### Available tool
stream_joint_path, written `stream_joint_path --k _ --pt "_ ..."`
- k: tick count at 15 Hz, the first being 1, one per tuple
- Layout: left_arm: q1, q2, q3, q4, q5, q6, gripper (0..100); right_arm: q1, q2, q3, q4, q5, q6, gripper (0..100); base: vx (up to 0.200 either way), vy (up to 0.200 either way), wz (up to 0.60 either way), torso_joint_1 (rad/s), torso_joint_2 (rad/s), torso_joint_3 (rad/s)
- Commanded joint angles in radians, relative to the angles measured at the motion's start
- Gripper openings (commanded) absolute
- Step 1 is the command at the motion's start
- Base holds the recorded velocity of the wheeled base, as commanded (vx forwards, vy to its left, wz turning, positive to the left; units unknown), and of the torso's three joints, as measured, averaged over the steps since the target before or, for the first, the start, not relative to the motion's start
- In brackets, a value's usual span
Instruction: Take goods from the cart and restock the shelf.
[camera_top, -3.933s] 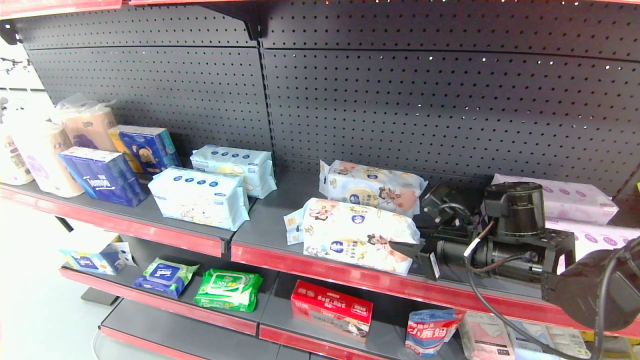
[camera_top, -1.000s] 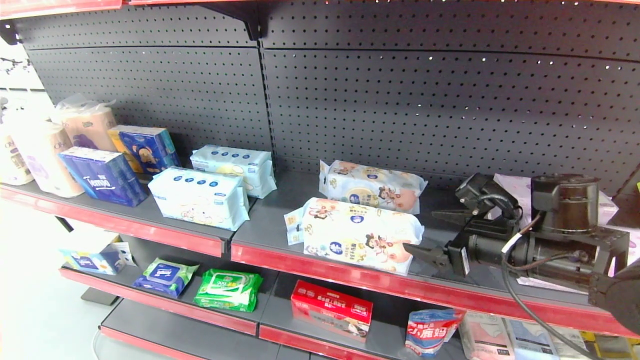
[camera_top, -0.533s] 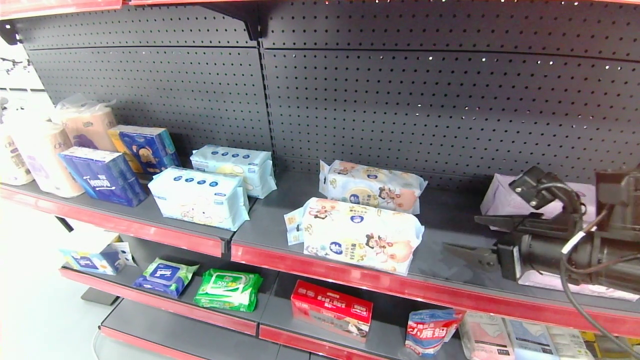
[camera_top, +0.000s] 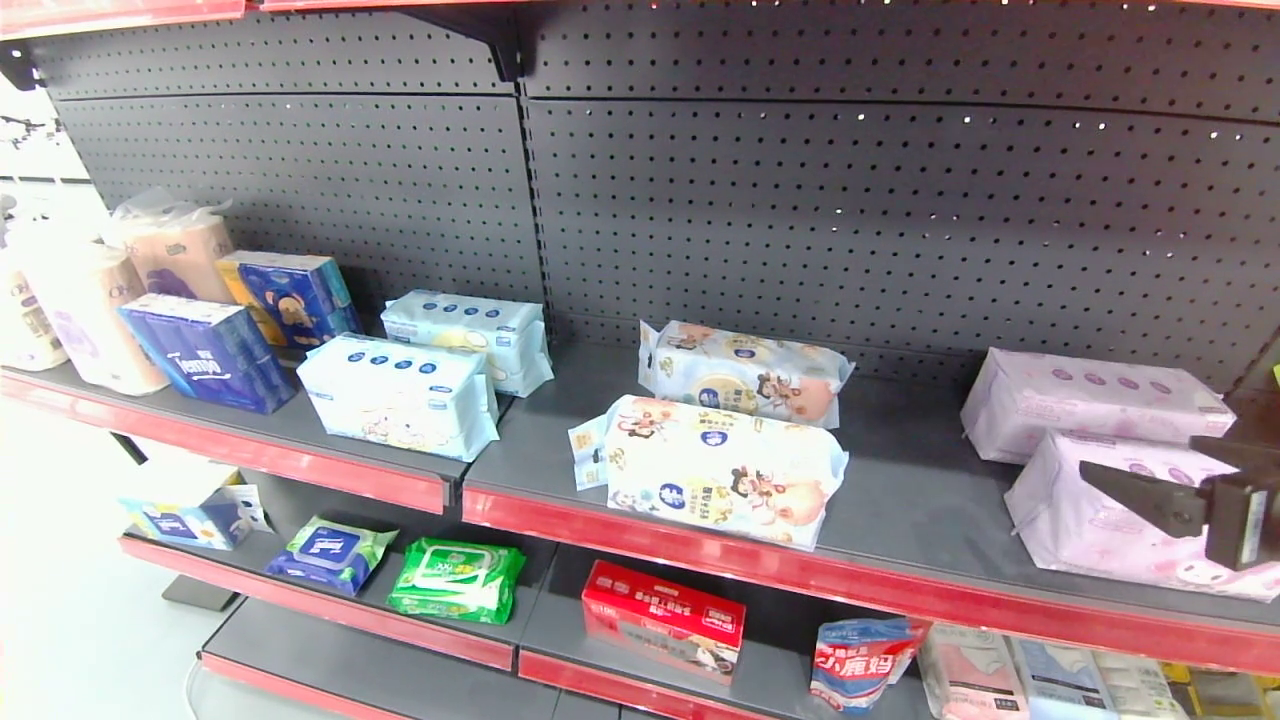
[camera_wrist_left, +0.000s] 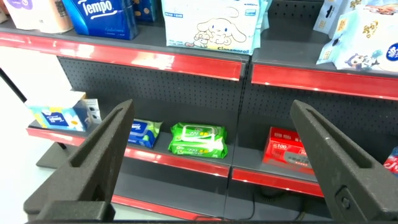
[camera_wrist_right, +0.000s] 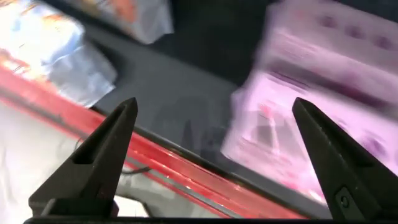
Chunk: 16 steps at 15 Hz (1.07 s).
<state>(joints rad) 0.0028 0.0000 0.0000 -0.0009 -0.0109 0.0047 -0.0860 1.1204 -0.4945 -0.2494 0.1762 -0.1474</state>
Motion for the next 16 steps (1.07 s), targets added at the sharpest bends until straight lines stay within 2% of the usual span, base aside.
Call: stream_joint_path --k 1,4,8,16 --pt "0.0 0.0 0.0 -0.001 0.0 0.0 100 -0.029 -0.148 0.037 0.038 -0.049 0.052 100 0.0 0.0 0.0 0.0 0.0 0.0" --pt "0.0 0.0 0.0 -0.001 0.0 0.0 100 -0.018 -0.268 0.077 0.14 -0.144 0.085 100 0.0 0.0 0.0 0.0 0.0 0.0" --pt "0.0 0.0 0.0 -0.001 0.0 0.0 100 -0.026 -0.426 0.228 0.148 -0.155 0.086 100 0.0 0.0 0.0 0.0 0.0 0.0" --pt "0.0 0.0 0.0 -0.001 0.0 0.0 100 0.014 -0.61 0.404 0.153 -0.165 0.097 100 0.0 0.0 0.0 0.0 0.0 0.0"
